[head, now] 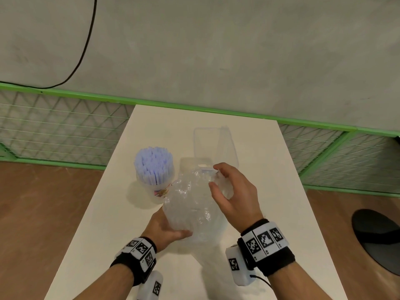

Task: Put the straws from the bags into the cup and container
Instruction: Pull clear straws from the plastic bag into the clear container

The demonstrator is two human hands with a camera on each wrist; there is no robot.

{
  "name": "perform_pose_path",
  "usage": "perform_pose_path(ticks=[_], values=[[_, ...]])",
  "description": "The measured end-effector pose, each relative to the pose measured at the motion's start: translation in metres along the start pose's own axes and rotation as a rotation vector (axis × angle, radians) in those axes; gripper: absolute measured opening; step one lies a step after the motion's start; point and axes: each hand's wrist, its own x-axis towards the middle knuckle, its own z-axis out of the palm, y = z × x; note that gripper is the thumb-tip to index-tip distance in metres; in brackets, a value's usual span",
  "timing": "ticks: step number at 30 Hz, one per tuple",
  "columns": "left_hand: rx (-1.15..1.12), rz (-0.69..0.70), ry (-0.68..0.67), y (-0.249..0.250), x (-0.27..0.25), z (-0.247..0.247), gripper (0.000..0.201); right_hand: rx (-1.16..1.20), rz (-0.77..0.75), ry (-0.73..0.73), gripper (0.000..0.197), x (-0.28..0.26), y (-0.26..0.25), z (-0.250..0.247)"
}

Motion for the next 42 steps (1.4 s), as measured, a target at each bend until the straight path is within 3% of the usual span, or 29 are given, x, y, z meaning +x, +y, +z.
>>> perform_pose_path(ticks=[3, 8, 14, 18, 23, 33, 42], values=[[-0.014, -0.007, 0.005, 0.0, 0.0, -0.001, 0.084, 0.008, 0.001, -0.021, 0.04, 0.0, -0.002, -0.002], [-0.026, -0.01, -0.003, 0.002, 0.0, 0.0, 0.082, -0.047, -0.047, 0.02, 0.022, 0.003, 0.001, -0.005], [-0.027, -0.013, 0.006, 0.004, -0.001, 0.001, 0.079, -0.01, -0.015, 0.052, 0.033, 0.012, -0.007, -0.016], [-0.023, -0.014, 0.003, 0.004, 0.0, 0.0, 0.08, -0.035, -0.067, 0.037, 0.017, 0.019, -0.012, -0.022], [-0.011, -0.02, 0.009, 0.004, -0.001, 0.0, 0.078, -0.021, -0.041, 0.019, 0.019, 0.028, -0.018, -0.037], [0.018, -0.024, 0.01, 0.007, -0.001, 0.002, 0.072, 0.19, -0.019, 0.278, 0.028, 0.055, -0.032, -0.074], [0.008, -0.037, 0.007, 0.006, -0.001, 0.001, 0.076, 0.381, -0.075, 0.553, 0.029, 0.086, -0.045, -0.146]])
